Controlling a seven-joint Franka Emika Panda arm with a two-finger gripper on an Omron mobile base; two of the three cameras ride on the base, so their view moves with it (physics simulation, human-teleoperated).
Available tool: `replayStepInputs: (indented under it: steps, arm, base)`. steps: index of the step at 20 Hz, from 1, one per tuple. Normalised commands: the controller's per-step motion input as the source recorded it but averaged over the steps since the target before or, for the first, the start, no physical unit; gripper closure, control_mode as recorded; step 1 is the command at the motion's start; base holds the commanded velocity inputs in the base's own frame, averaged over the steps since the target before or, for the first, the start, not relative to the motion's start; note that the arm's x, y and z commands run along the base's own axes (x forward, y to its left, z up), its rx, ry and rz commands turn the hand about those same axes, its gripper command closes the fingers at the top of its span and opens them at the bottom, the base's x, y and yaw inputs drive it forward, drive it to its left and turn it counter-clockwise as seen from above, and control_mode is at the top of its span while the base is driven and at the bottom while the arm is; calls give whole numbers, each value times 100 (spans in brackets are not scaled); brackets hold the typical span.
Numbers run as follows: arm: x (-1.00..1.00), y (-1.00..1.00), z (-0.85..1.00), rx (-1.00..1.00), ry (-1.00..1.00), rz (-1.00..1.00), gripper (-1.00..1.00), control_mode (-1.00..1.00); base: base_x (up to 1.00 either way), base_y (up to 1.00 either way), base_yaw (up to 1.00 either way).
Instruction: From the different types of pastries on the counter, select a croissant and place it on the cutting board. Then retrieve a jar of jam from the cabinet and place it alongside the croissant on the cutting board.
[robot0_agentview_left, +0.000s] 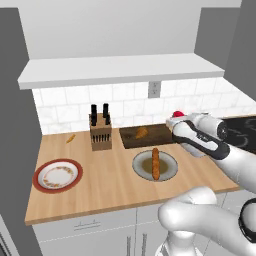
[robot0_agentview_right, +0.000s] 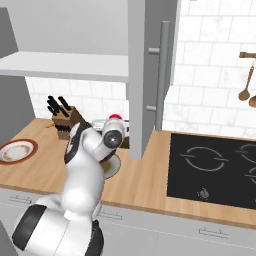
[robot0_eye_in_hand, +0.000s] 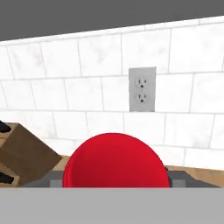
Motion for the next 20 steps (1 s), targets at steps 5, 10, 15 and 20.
replayStepInputs:
  steps: [5, 10, 15, 20]
  arm:
    - [57, 0, 10, -4, 32, -8, 100, -100]
    - [52, -10, -58, 0, -3, 6, 100, -100]
    - [22, 0, -64, 0, -2, 8, 100, -100]
    - [0, -20, 2, 0, -2, 12, 100, -100]
  base:
    - [0, 0, 0]
    - [0, 0, 0]
    - [0, 0, 0]
    - [0, 0, 0]
